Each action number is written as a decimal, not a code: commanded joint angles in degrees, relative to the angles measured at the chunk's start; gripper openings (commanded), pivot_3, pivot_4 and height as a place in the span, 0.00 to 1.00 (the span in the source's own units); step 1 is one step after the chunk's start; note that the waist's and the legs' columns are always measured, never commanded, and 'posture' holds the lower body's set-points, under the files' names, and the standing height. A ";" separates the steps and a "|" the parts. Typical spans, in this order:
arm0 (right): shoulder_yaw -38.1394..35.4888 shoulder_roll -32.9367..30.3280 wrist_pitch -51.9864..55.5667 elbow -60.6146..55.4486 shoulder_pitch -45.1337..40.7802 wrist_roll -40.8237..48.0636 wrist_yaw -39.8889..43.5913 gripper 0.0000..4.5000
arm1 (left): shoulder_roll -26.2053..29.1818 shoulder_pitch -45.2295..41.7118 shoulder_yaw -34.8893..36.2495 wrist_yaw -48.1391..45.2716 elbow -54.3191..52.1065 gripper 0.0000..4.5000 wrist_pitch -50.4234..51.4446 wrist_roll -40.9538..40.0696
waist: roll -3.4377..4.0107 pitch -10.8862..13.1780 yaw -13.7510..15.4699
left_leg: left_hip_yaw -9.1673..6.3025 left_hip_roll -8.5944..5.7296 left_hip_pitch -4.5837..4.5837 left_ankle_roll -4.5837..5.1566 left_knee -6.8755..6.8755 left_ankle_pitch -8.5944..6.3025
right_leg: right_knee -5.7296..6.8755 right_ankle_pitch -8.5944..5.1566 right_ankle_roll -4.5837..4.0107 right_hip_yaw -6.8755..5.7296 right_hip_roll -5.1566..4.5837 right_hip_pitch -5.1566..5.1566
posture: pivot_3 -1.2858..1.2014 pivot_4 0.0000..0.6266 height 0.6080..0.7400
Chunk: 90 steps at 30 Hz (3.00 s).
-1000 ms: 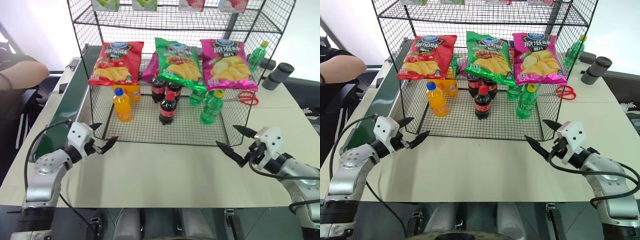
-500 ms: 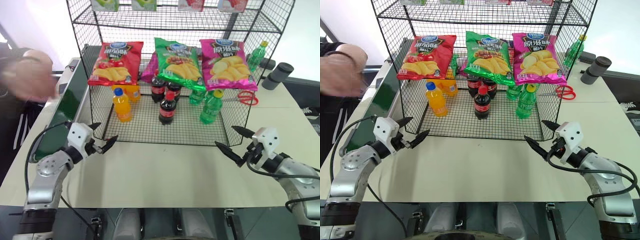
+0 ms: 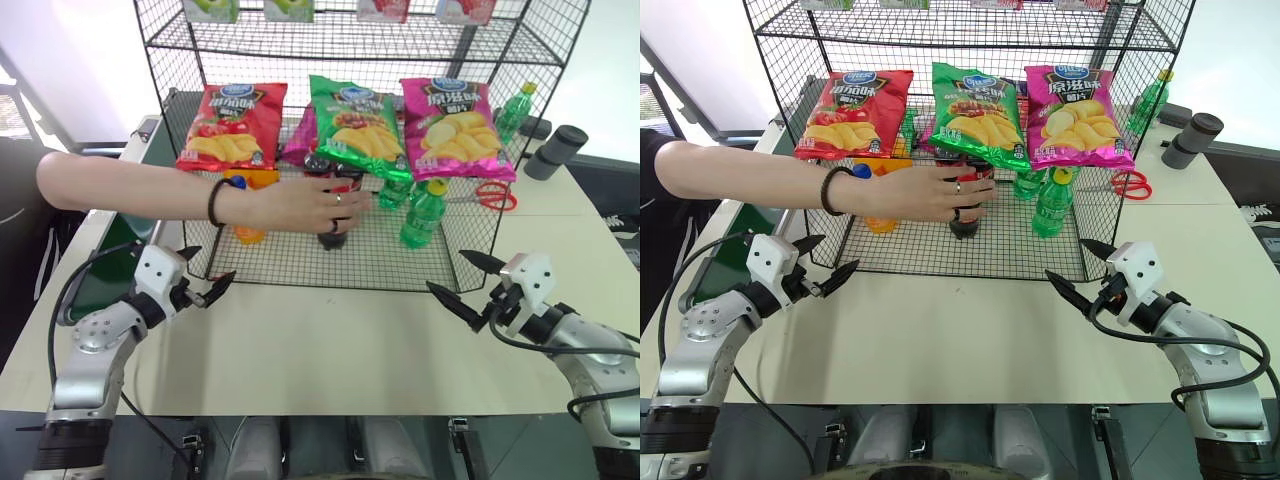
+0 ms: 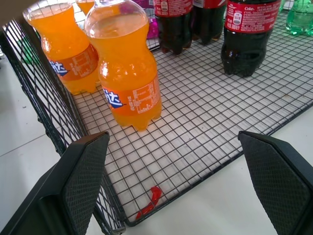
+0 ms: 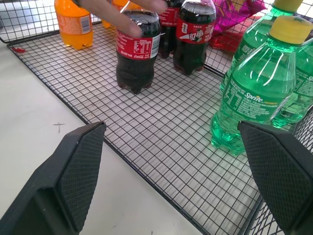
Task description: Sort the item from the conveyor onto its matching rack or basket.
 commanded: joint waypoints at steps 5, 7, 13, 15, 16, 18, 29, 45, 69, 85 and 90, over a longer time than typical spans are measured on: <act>-1.40 -0.08 -0.42 -1.94 0.58 0.48 -0.37 1.00 | 0.47 -1.15 1.00 0.45 -0.22 1.00 0.11 -0.02 | 0.00 0.00 0.03 | 0.00 0.00 0.00 0.00 0.00 0.00 | 0.00 0.00 0.00 0.00 0.00 0.00 | 0.52 0.24 1.00; -1.45 -0.18 -0.35 -2.03 0.58 0.53 -0.38 1.00 | 0.35 -1.22 0.88 0.47 -0.21 1.00 0.10 0.01 | 0.00 0.00 0.01 | 0.00 0.00 0.00 0.00 0.00 0.00 | 0.00 0.00 0.00 0.00 0.00 0.00 | 0.52 0.24 1.00; -1.06 -0.34 -0.25 -1.81 -0.07 0.49 -0.19 1.00 | 0.23 -1.41 0.69 0.33 0.03 1.00 -0.17 0.03 | 0.00 0.00 0.03 | 0.00 0.00 0.00 0.00 0.00 0.00 | 0.00 0.00 0.00 0.00 0.00 0.00 | 0.52 0.24 1.00; -1.04 -0.44 -0.26 -1.70 -0.11 0.55 0.05 1.00 | 0.17 -1.35 0.66 0.45 -0.36 1.00 0.06 -0.05 | 0.00 0.00 0.03 | 0.00 0.00 0.00 0.00 0.00 0.00 | 0.00 0.00 0.00 0.00 0.00 0.00 | 0.52 0.24 1.00; -1.09 -0.51 -0.23 -1.61 -0.18 0.60 0.15 1.00 | 0.16 -1.36 0.62 0.46 -0.52 1.00 0.17 -0.09 | 0.00 0.00 0.03 | 0.00 0.00 0.00 0.00 0.00 0.00 | 0.00 0.00 0.00 0.00 0.00 0.00 | 0.52 0.24 1.00; -1.06 -0.55 -0.44 -1.24 -0.18 0.47 0.36 1.00 | 0.14 -1.32 0.58 0.44 -0.50 1.00 0.02 -0.04 | 0.00 0.00 0.03 | 0.00 0.00 0.00 0.00 0.00 0.00 | 0.00 0.00 0.00 0.00 0.00 0.00 | 0.52 0.24 1.00; 0.10 -0.12 -1.27 0.99 -2.42 -0.05 1.18 1.00 | -0.20 -1.07 1.08 1.28 -0.78 1.00 -0.03 -0.10 | 0.00 0.00 0.04 | 0.00 0.00 0.00 0.00 0.00 0.00 | 0.00 0.00 0.00 0.00 0.01 0.00 | 0.52 0.24 1.00; 1.41 0.35 -2.91 3.83 -5.56 -0.85 1.59 1.00 | -0.48 -2.21 1.87 2.33 0.03 1.00 0.46 -0.10 | 0.00 0.00 -0.01 | 0.00 0.00 0.00 0.00 0.01 0.00 | 0.02 0.00 0.00 0.00 0.02 0.00 | 0.52 0.24 1.00; 3.62 0.64 -1.64 3.26 -7.72 -0.86 1.41 1.00 | -0.90 -0.85 2.99 4.77 -1.16 1.00 1.31 -0.81 | 0.01 -0.01 -0.11 | 0.00 0.01 0.03 0.00 0.01 0.00 | 0.06 0.00 0.00 0.02 0.02 0.00 | 0.52 0.24 1.00; 5.29 1.22 -0.68 2.58 -9.48 -0.92 0.88 1.00 | -1.42 -2.31 16.09 10.38 -3.08 1.00 4.77 -11.10 | 0.01 -0.01 -0.35 | -0.02 0.06 0.06 0.00 0.02 0.00 | 0.13 0.00 0.00 0.02 0.06 -0.02 | 0.52 0.24 1.00; 7.09 1.98 -0.59 2.51 -10.52 -0.84 1.54 1.00 | -1.96 -3.69 20.21 17.58 1.31 1.00 1.70 -7.12 | -0.01 -0.01 0.10 | 0.00 -0.01 0.01 0.00 0.02 0.00 | 0.07 0.00 0.01 0.01 0.01 -0.01 | 0.52 0.24 1.00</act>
